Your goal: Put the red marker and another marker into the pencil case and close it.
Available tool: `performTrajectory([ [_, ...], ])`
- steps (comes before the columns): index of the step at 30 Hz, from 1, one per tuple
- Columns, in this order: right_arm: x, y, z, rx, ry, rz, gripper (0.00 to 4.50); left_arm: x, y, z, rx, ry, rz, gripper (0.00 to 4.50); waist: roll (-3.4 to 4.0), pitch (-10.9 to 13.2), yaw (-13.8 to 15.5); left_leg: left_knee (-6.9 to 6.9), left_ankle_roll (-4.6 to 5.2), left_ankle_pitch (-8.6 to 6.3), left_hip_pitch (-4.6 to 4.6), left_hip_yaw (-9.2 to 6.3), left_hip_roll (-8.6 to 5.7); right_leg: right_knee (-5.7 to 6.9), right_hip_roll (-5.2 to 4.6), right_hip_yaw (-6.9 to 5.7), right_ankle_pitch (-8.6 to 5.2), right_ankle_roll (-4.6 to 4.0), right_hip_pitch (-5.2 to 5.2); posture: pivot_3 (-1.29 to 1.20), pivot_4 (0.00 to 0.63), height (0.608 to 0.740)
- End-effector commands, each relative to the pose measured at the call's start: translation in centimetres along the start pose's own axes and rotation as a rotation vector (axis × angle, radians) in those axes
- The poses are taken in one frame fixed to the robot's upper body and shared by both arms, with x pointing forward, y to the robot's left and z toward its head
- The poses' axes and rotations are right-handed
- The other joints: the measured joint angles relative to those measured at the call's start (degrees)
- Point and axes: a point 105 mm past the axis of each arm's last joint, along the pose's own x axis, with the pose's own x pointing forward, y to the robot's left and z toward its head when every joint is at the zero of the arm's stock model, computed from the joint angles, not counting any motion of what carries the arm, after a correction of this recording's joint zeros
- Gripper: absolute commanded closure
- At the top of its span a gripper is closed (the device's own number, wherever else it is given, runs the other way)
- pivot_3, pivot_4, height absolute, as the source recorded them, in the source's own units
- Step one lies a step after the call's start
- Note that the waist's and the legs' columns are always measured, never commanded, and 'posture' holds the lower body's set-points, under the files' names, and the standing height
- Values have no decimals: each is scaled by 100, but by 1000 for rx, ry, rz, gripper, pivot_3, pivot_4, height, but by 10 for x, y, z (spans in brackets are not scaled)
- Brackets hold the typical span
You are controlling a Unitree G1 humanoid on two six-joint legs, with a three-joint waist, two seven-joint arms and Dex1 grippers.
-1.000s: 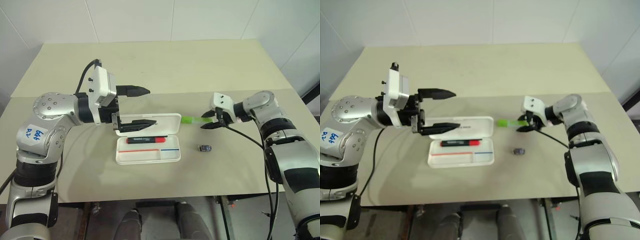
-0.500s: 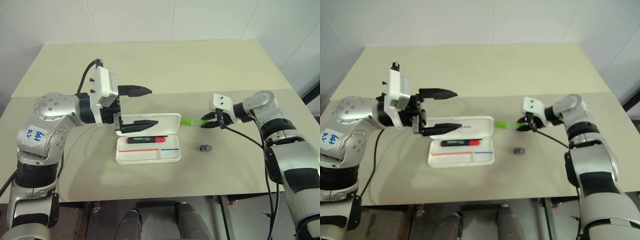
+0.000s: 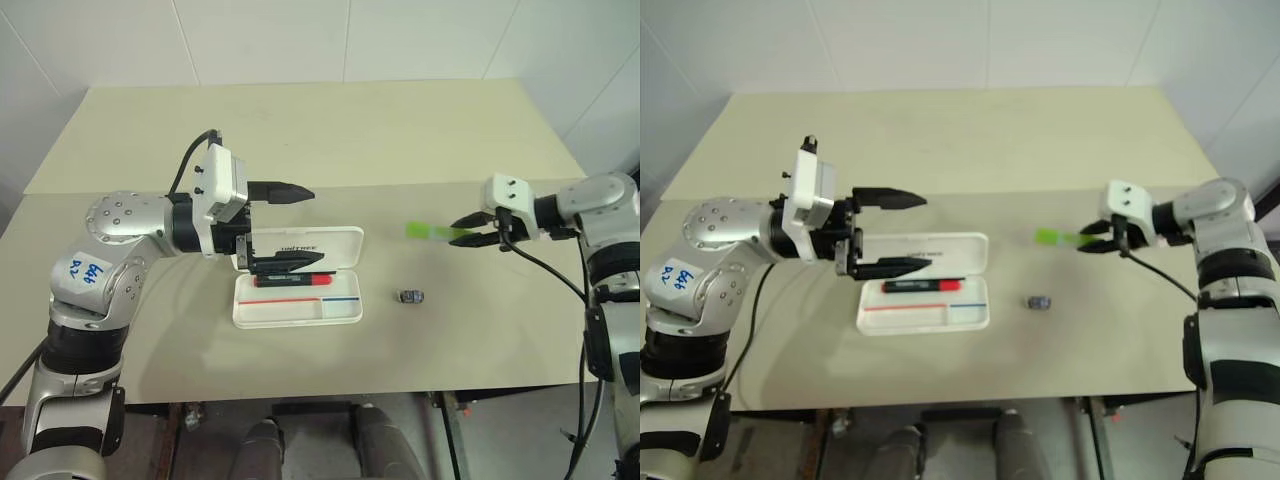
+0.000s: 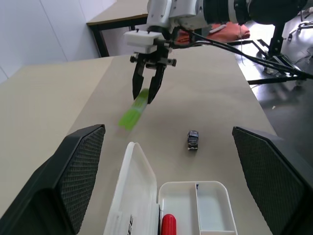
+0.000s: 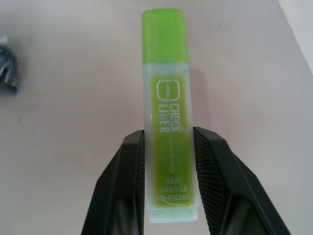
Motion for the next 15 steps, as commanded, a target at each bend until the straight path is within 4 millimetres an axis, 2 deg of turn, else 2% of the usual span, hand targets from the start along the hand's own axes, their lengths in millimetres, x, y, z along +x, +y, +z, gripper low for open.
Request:
performTrajectory([
  [1,-24,3,6,-25,-20,1,3424,0,0,8,40,-20,-18,0,0,0,-3,1,0,0,0,0,0,1,0,0,0,0,0,0,150,740],
  [3,-31,14,6,-23,-32,25,3424,0,-2,7,36,-17,-35,0,1,0,4,1,0,0,1,3,0,2,0,3,0,0,0,0,150,740],
  [7,-30,40,23,-20,-92,80,3424,-4,-3,3,30,-2,-54,0,1,0,0,2,0,0,1,3,1,4,1,4,-1,0,0,0,150,740],
  [15,-12,83,95,10,-333,140,3424,-20,-2,-2,31,46,-48,0,0,0,34,29,1,0,4,2,1,25,3,7,0,1,4,0,150,740],
])
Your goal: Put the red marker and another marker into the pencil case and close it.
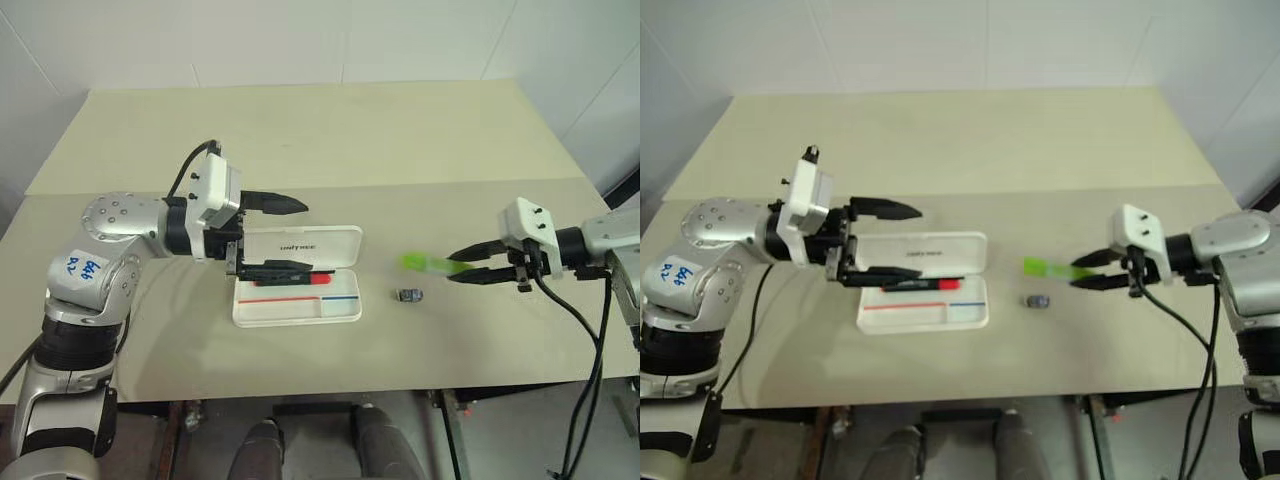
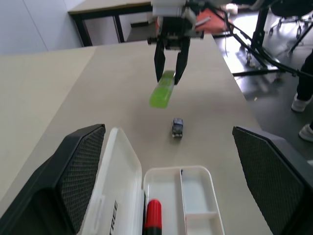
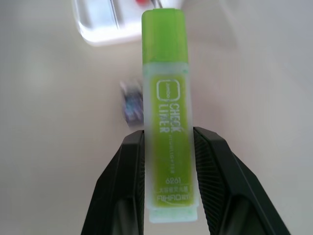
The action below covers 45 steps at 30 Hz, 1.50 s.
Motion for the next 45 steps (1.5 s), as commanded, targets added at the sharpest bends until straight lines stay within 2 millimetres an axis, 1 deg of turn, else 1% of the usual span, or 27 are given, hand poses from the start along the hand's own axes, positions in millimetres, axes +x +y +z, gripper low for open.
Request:
performTrajectory([
  [1,14,17,40,-21,-142,26,3424,-14,0,5,35,16,23,0,0,0,2,3,0,0,-1,0,0,0,0,-1,0,0,0,0,150,740],
  [4,35,29,56,-1,-207,39,3424,-20,-5,2,26,44,17,0,-1,0,22,4,1,-1,-2,-1,1,-1,1,-2,0,0,0,0,150,740],
  [8,59,42,63,33,-235,49,3424,-27,-11,-1,12,70,20,0,-1,0,77,6,2,-2,-7,-2,1,-4,-1,-2,0,0,-1,0,150,740],
  [14,86,43,73,76,-284,12,3424,-42,-18,-5,-18,109,55,0,-3,-1,139,1,4,-2,-9,-2,2,-8,-1,-4,-1,-2,-4,0,150,740],
  [17,104,46,73,97,-281,13,3424,-52,-21,-6,-26,140,77,0,-4,-1,136,-3,4,-2,-8,-2,3,-9,0,-5,-2,-4,-4,0,150,740],
  [22,124,46,73,80,-272,26,3424,-63,-18,-2,-28,163,112,0,-4,0,134,-11,4,-2,-8,-3,5,-12,1,-8,-4,-8,-5,0,150,740],
  [25,136,56,75,74,-282,80,3424,-67,-17,-2,-26,178,118,0,-4,-1,131,-17,4,-2,-6,-3,5,-16,1,-9,-4,-8,-5,0,150,740],
  [29,149,66,77,48,-284,138,3424,-67,-17,-2,-25,181,114,0,-4,-1,130,-29,4,-2,-7,-4,7,-24,1,-11,-6,-11,-8,0,150,740],
  [36,167,71,82,26,-295,188,3424,-62,-18,-2,-25,172,102,0,-4,-1,121,-32,4,-3,-8,-4,8,-27,1,-12,-5,-11,-9,0,150,740],
  [45,179,72,83,-7,-299,214,3424,-55,-19,0,-27,150,91,0,-4,-1,120,-33,4,-3,-7,-5,9,-28,2,-13,-5,-11,-9,0,150,740],
])
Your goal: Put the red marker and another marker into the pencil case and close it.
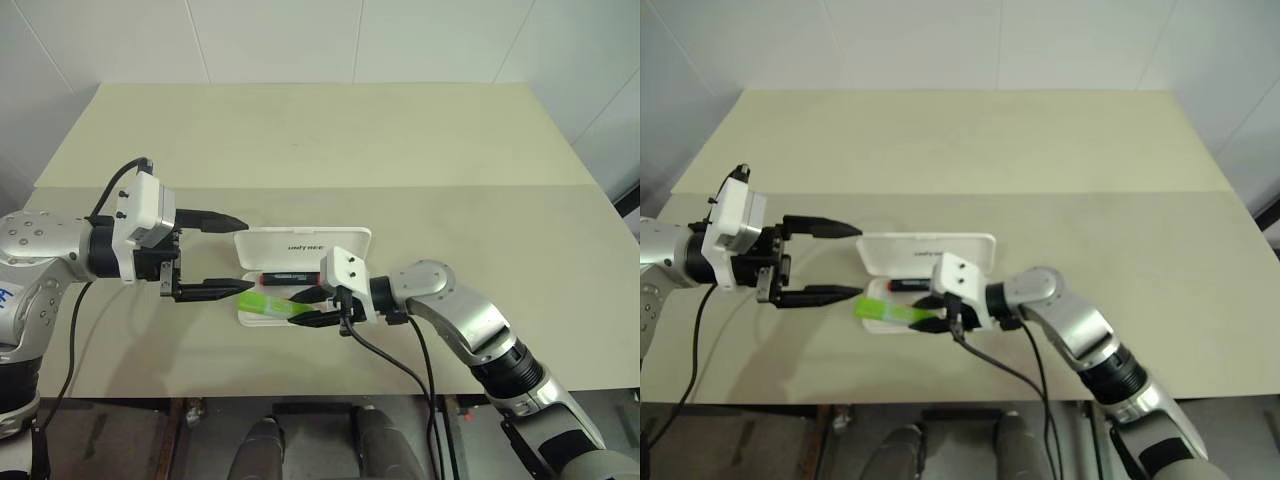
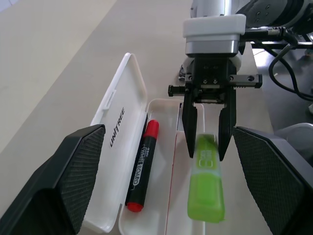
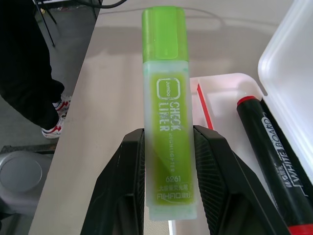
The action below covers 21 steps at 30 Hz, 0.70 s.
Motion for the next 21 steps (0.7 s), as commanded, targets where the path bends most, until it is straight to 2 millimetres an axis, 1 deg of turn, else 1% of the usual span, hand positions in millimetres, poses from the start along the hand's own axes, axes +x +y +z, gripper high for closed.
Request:
performTrajectory([
  [1,4,1,10,-65,-21,27,3424,2,-3,12,51,-20,-12,0,0,0,-9,0,0,0,0,0,0,0,0,0,0,0,0,0,150,740],
  [8,7,-6,3,-104,9,34,3424,4,-3,13,49,-33,-10,0,0,0,-5,0,0,0,0,0,0,0,0,0,0,0,0,0,150,740],
  [14,7,-14,3,-138,25,42,3424,5,-3,14,49,-38,-6,0,0,0,-12,-1,0,0,0,0,0,0,0,0,0,0,0,0,150,740],
  [21,9,-13,0,-162,51,71,3424,6,-3,15,51,-45,1,0,0,0,-13,-2,0,0,0,-1,0,-1,0,0,0,0,-1,0,150,740],
])
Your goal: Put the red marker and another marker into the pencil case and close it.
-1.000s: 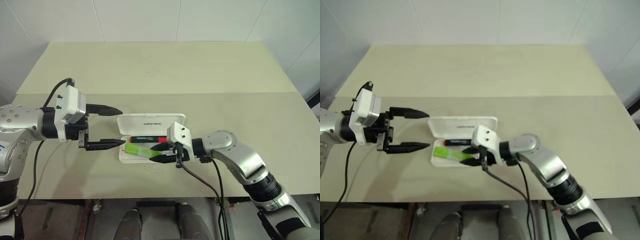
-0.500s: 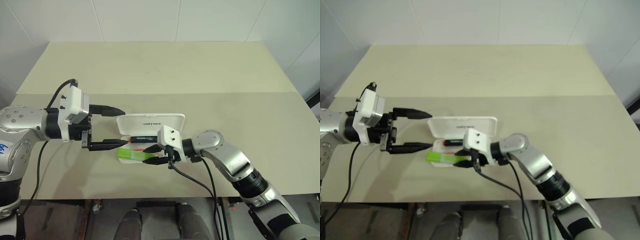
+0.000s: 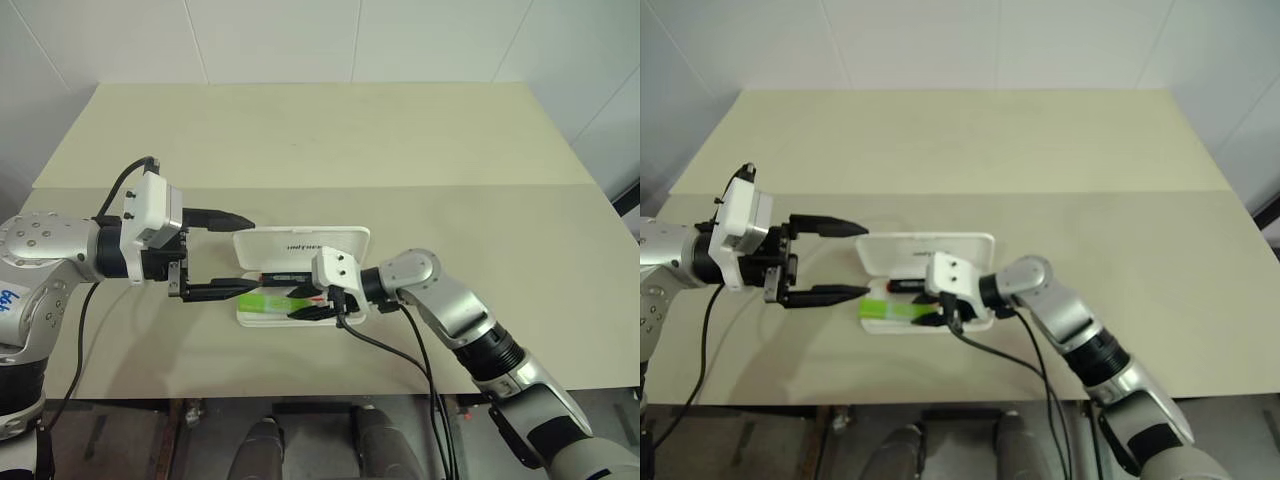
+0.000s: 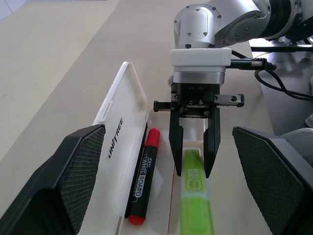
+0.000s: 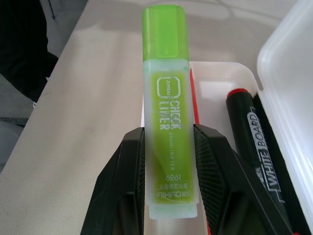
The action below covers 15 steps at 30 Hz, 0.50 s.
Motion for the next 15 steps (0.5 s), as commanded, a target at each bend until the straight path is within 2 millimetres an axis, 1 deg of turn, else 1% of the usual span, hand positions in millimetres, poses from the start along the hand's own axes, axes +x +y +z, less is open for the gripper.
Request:
performTrajectory([
  [1,2,3,8,-43,-10,35,3424,1,-1,11,36,-25,-4,0,0,0,1,0,0,0,0,0,0,0,0,0,0,0,0,0,150,740],
  [7,1,5,10,-47,-9,48,3424,1,0,10,36,-26,-2,0,0,0,1,-1,0,0,0,0,0,0,0,0,0,0,0,0,150,740],
  [13,1,4,6,-42,4,45,3424,3,0,11,40,-34,-5,0,0,0,0,-3,0,0,0,0,0,-5,0,0,0,0,0,0,150,740],
  [15,0,3,4,-49,14,46,2694,3,0,11,41,-34,-5,0,0,0,1,-4,0,-1,0,0,0,-6,0,0,0,0,0,0,150,740],
])
